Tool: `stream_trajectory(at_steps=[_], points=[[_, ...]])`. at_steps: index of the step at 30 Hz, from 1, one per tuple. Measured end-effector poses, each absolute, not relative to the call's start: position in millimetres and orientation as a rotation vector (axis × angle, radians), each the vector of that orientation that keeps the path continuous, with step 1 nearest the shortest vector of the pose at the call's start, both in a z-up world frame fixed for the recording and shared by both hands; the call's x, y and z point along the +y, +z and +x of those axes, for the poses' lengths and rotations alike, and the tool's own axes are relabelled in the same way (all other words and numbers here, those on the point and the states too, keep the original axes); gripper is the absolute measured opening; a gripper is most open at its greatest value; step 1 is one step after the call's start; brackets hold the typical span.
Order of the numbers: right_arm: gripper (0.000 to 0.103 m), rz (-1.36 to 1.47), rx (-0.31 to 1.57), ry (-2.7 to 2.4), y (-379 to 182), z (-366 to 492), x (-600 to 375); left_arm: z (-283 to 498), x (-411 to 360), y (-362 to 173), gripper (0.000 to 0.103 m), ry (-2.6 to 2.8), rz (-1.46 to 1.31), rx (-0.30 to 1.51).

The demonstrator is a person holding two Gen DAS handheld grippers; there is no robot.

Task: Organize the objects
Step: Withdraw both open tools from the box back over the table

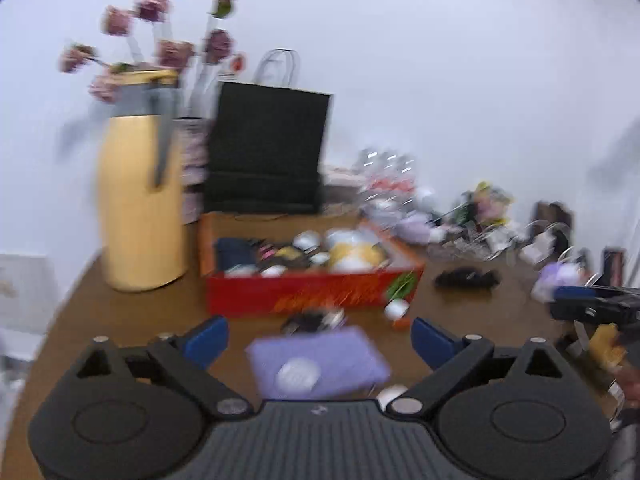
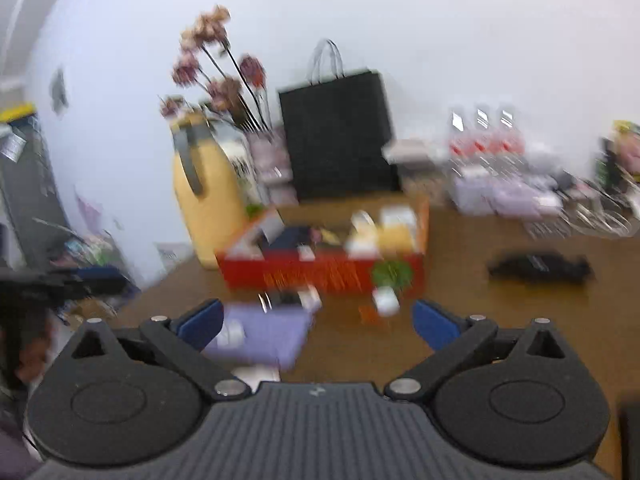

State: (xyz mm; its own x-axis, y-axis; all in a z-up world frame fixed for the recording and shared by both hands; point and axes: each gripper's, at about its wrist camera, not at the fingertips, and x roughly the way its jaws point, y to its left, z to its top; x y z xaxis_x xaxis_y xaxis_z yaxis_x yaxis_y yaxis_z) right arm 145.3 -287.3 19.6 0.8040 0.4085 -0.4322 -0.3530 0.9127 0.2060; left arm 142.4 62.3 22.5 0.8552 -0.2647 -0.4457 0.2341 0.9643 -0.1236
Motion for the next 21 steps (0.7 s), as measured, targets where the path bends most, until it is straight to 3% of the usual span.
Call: stream_trajectory(at_steps=[8, 16, 21], points=[[0.103, 0.024, 0.592, 0.31, -11.2, 82.1, -281.1, 81.9, 68.1, -0.4, 0.099, -0.255, -0.031, 0.543], [0.103, -0.128, 0.519, 0.266, -14.2, 115.0, -251.1, 130.6, 58.2, -16.8, 0.099, -0.246, -0.058, 0.566], [0.095, -0.167, 0.511, 0.27, -25.7, 176.8, -238.0, 201.5, 40.5, -22.0, 0.099, -0.304, 0.032, 0.554]])
